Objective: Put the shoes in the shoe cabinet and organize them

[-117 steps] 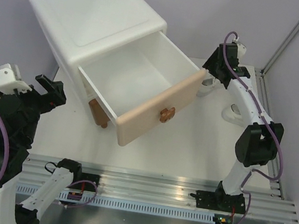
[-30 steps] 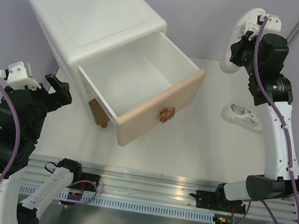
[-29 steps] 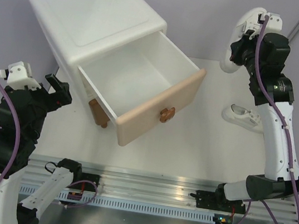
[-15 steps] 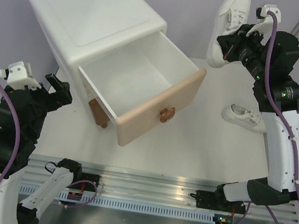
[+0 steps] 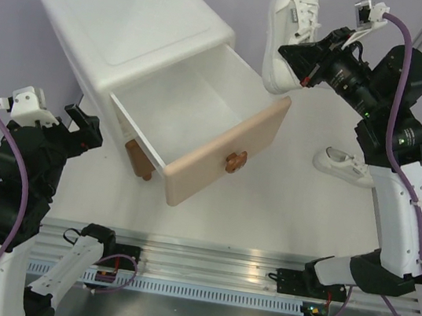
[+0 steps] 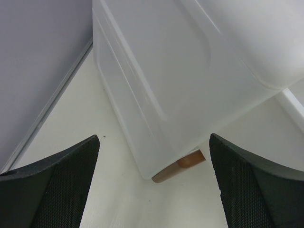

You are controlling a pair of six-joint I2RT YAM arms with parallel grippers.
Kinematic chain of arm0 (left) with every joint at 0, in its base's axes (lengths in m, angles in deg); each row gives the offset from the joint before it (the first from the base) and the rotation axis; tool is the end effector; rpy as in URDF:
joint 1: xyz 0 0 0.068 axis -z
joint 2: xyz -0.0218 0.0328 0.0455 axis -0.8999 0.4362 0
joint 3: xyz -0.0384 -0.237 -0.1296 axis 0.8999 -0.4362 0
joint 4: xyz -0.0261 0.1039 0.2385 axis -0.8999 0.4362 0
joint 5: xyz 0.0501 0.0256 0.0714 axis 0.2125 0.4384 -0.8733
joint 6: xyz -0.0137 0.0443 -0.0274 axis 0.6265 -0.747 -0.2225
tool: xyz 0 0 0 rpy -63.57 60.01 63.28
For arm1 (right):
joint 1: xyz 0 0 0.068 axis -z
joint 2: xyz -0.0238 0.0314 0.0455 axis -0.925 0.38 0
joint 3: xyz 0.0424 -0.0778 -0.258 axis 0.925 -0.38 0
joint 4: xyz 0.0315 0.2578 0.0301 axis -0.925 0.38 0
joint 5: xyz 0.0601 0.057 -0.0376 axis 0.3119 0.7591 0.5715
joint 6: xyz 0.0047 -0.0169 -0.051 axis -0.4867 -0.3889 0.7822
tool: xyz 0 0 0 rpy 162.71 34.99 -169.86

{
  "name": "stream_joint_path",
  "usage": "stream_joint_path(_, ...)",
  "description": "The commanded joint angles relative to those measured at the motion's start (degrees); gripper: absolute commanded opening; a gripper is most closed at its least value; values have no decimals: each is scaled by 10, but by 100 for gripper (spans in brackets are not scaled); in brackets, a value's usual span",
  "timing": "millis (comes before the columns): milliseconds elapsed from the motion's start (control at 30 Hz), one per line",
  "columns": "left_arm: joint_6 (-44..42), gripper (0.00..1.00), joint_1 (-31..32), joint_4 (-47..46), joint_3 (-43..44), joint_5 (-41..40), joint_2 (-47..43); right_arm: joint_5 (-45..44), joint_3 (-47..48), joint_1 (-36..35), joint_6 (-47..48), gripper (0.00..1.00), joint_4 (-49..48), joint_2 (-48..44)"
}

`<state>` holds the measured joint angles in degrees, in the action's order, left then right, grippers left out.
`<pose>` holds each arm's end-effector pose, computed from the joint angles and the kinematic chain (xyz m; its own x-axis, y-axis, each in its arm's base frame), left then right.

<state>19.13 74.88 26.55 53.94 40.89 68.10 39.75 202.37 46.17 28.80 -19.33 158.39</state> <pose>0.0582 0.0025 0.4684 -0.1208 -0.3010 -0.9459 -0.2429 0.9329 -0.2659 0.2204 0.1013 0.5847 -0.0826 0.2697 -0.9594 -0.6944 0.6750 0.2495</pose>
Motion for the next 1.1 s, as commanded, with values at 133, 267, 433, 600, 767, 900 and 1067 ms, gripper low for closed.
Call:
stream_joint_path(133,-2,100,3,-23,17,8,4,44,44,-74,-56,0,-126,18)
stream_joint_path(267,-1,100,3,-26,16,7,7,44,73,-109,-69,0,-111,47)
stream_joint_path(433,-3,100,3,-29,18,5,11,42,85,-168,-69,0,-69,64)
stream_joint_path(600,2,100,3,-32,17,8,16,37,108,-209,-50,0,3,80)
stream_joint_path(767,8,100,3,-37,14,15,21,38,110,-231,-34,1,56,80)
stream_joint_path(900,12,100,3,-42,14,19,27,40,118,-237,-25,1,106,83)
stream_joint_path(1067,10,100,3,-54,5,15,39,61,157,-239,-15,1,165,103)
